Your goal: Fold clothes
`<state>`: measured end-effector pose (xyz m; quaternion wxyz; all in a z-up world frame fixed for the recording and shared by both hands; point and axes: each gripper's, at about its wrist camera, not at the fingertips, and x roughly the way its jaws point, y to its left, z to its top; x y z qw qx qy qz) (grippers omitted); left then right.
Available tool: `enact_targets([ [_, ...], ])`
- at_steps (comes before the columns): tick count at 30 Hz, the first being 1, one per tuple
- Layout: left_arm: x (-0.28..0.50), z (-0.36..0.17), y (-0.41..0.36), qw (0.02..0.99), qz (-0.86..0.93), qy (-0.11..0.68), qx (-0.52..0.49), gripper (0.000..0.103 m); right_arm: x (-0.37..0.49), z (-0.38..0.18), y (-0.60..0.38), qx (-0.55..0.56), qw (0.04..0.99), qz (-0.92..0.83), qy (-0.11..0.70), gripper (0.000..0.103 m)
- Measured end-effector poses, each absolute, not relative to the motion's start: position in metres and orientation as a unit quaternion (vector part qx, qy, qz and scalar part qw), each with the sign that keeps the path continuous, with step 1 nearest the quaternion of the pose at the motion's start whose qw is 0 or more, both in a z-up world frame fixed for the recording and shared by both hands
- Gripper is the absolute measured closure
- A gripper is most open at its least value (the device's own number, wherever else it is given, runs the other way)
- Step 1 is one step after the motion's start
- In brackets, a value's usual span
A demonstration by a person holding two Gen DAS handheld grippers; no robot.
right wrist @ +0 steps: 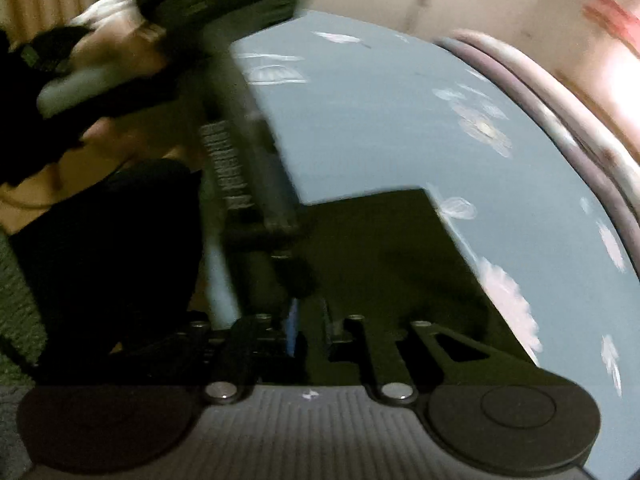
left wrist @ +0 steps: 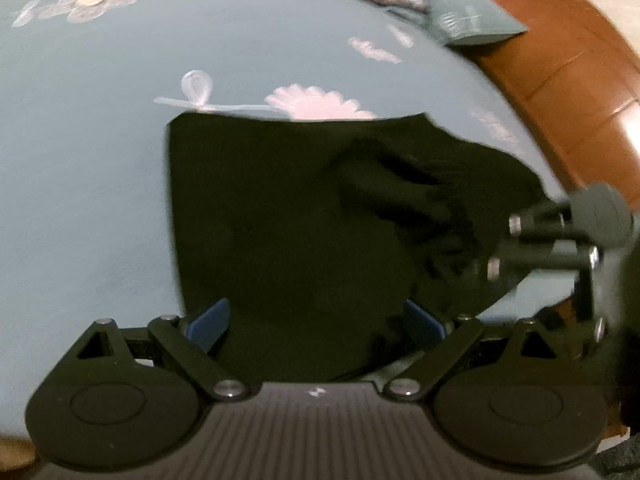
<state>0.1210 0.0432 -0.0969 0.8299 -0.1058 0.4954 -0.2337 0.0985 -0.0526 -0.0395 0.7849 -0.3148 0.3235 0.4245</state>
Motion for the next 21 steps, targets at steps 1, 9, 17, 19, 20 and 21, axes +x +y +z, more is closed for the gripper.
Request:
enact_targets([
  [1,0.122,-0.101,0.041,0.825,-0.246,0.498,-0.107,0.009,0.101,-0.038,-0.059,-0.307,0.794,0.413,0.324,0.083],
  [9,0.105,-0.117,0.041,0.786,-0.298,0.536,-0.079,0.007,0.107,-0.044,-0.102,-0.248,0.828,0.363,0.349,0.074],
  [17,0.11,-0.083,0.016,0.797,-0.295,0.528,-0.002,0.007,0.165,-0.056,-0.117,-0.137,0.86,0.326,0.367,0.065],
  [19,0.117,-0.085,0.0,0.797,-0.308,0.519,0.007,0.007,0.185,-0.063,-0.117,-0.105,0.866,0.313,0.376,0.066],
  [20,0.121,-0.089,-0.008,0.796,-0.309,0.52,0.014,0.007,0.194,-0.066,-0.118,-0.089,0.868,0.307,0.38,0.066],
  [21,0.124,-0.096,-0.013,0.793,-0.306,0.527,0.025,0.007,0.204,-0.07,-0.118,-0.072,0.87,0.3,0.384,0.066],
])
